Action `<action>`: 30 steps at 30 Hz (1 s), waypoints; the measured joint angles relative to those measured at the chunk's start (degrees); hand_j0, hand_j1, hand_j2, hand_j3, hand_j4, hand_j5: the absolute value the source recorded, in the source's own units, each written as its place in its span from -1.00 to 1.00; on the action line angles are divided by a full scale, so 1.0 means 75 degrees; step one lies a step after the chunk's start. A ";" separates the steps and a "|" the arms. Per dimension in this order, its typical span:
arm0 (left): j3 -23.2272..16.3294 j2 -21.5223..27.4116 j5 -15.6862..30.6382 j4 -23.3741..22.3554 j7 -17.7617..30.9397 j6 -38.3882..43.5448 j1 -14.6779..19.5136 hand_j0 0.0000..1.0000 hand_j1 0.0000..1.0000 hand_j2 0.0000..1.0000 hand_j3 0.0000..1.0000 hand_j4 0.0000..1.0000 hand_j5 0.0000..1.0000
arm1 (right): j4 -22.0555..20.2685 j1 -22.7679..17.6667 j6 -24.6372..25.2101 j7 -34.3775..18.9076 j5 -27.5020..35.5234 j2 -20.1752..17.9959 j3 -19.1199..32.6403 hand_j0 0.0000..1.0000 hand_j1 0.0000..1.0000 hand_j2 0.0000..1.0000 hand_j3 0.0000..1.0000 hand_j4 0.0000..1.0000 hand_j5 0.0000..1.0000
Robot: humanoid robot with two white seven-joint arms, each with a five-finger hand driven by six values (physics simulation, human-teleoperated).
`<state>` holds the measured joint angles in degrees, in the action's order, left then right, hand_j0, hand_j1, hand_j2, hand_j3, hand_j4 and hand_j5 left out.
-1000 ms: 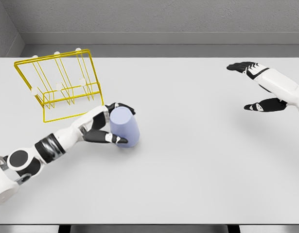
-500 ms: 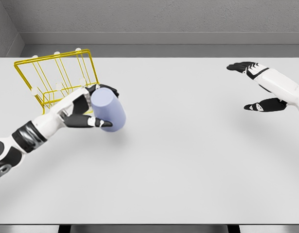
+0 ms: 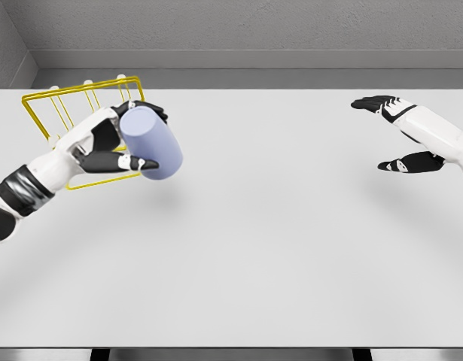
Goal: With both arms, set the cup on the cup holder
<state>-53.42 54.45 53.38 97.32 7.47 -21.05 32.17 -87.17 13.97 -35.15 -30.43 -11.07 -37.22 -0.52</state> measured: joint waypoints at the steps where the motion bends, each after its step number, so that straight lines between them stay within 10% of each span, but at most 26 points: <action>1: 0.0026 0.0017 0.0038 -0.0004 0.0000 0.0000 0.0000 0.31 0.31 0.31 0.31 0.31 0.31 | 0.0000 0.0000 0.0000 0.0000 0.0000 0.0000 0.0000 1.00 1.00 1.00 1.00 1.00 1.00; 30: 0.0444 0.0083 0.0577 -0.0602 -0.0007 0.0041 0.0434 0.31 0.31 0.31 0.31 0.31 0.31 | -0.0041 0.0000 0.0000 0.0008 0.0006 0.0000 -0.0002 1.00 1.00 1.00 1.00 1.00 1.00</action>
<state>-50.09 55.07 57.71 92.80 7.42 -20.74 35.42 -87.48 13.97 -35.15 -30.37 -11.03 -37.22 -0.54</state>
